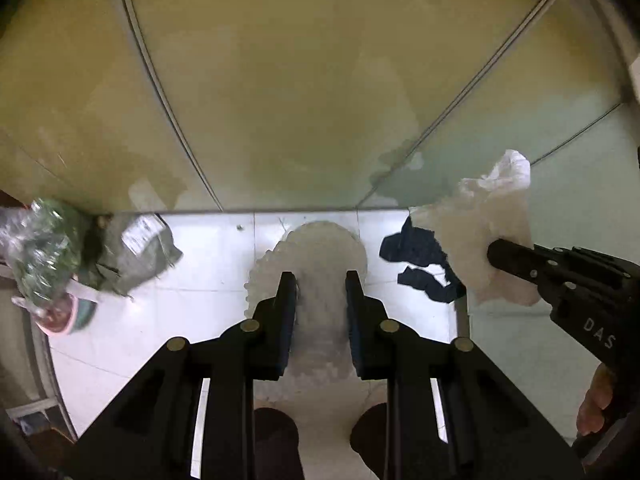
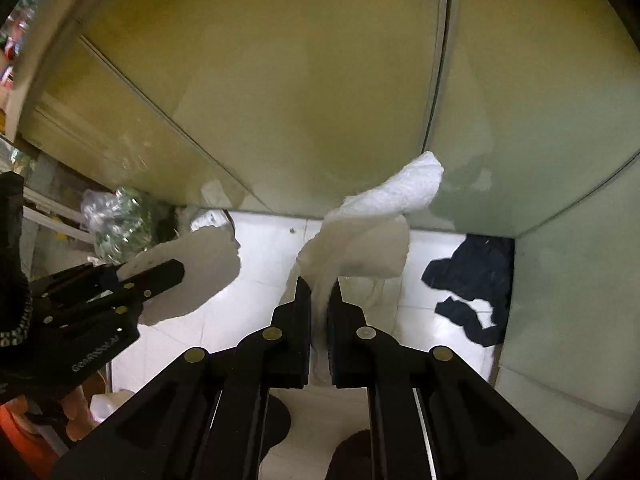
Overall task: Collect trash
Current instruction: 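Carry foam net and paper towel down toward the white floor bin, then open left gripper over the bin while right gripper releases the towel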
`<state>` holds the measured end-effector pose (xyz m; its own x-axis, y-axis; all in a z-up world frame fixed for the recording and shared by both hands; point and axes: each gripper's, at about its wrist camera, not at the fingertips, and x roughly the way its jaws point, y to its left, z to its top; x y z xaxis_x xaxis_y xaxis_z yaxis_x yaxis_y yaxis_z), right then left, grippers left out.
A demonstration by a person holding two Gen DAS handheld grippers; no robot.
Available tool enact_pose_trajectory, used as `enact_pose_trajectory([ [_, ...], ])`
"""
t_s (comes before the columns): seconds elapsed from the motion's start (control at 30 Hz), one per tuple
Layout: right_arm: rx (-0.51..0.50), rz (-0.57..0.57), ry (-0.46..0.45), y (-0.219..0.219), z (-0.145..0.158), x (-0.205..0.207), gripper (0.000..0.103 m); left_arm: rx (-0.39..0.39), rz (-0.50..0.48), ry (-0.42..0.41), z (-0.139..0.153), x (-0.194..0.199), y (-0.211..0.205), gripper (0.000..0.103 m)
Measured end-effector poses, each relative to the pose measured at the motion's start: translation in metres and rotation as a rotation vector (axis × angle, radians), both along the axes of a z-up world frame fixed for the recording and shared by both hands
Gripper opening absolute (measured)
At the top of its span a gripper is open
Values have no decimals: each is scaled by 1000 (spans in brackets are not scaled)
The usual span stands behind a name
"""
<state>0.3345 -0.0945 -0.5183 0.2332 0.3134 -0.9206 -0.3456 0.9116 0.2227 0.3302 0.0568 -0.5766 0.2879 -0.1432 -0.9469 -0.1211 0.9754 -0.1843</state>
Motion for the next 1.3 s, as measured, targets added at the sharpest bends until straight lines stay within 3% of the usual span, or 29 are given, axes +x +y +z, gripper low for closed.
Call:
enact_pose_trajectory([
  [0.17,4,36,36,11,-47,10,7,-36,-1,48,-64,13,2,23],
  [0.3,15,63,33,13,-63,14,9,-52,-19,40,-85,22,-4,25],
  [0.33,24,64,23,13,-63,15,9,-70,-25,25,-86,23,-4,32],
  [0.37,33,61,13,12,-64,16,12,-75,-29,18,-85,25,-7,45],
  [0.4,45,56,14,10,-65,17,23,-69,-29,17,-87,26,-5,51],
  [0.43,58,44,18,8,-66,19,31,-57,-22,13,-88,26,-5,55],
  [0.47,64,33,20,4,-71,21,48,-47,-11,11,-88,26,-2,55],
  [0.5,61,20,15,2,-69,21,53,-45,-1,18,-89,26,0,55],
  [0.63,39,-6,1,-1,-63,20,53,-45,18,41,-84,22,8,55],
  [0.8,7,-25,-9,-5,-40,13,53,6,3,21,-48,12,9,55],
  [0.97,2,-43,-17,-5,0,3,53,21,5,-2,13,1,11,55],
  [1.3,4,-83,-80,-4,132,-20,53,30,10,-89,170,-14,24,55],
])
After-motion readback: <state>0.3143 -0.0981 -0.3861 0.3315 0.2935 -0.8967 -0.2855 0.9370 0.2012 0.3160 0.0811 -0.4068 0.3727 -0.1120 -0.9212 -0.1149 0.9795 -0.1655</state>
